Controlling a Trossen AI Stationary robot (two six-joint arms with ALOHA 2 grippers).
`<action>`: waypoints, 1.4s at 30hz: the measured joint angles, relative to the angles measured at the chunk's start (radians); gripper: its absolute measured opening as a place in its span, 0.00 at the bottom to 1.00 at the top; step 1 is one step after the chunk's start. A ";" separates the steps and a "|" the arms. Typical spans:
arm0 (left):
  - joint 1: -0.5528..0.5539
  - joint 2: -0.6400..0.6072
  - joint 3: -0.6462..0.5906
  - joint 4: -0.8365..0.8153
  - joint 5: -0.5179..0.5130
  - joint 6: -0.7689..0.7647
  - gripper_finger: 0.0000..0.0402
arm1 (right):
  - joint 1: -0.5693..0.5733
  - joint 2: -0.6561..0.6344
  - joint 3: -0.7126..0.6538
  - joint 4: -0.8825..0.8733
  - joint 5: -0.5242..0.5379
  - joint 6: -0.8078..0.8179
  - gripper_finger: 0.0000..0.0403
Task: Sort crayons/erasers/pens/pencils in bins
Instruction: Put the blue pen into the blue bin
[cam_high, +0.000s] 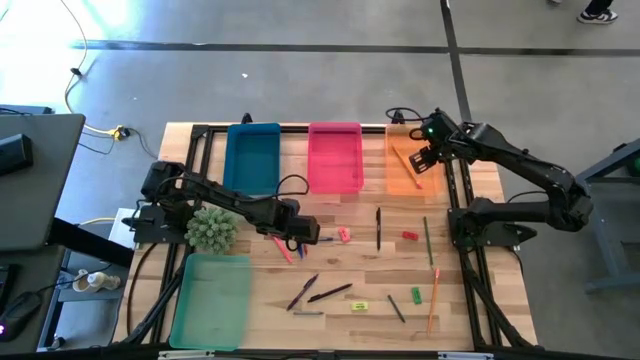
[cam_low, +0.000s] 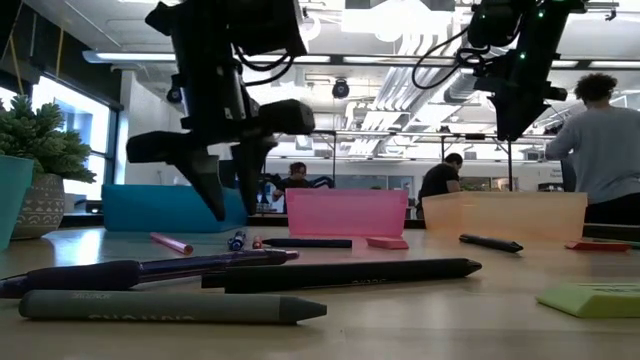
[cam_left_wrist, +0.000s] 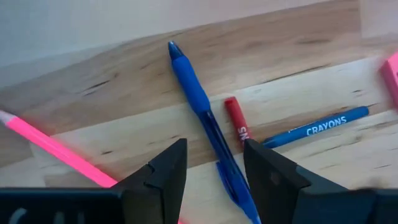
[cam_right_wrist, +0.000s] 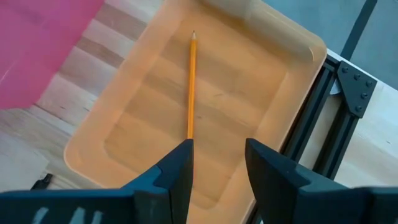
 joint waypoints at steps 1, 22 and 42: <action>0.000 0.007 0.001 0.009 -0.002 0.000 0.36 | 0.000 0.000 0.000 0.000 0.000 -0.005 0.34; -0.006 0.087 0.005 0.008 0.009 -0.007 0.33 | 0.000 0.001 -0.001 0.000 0.000 -0.016 0.34; -0.028 0.118 0.003 -0.009 -0.079 -0.060 0.31 | 0.000 0.001 -0.001 -0.003 -0.003 -0.034 0.34</action>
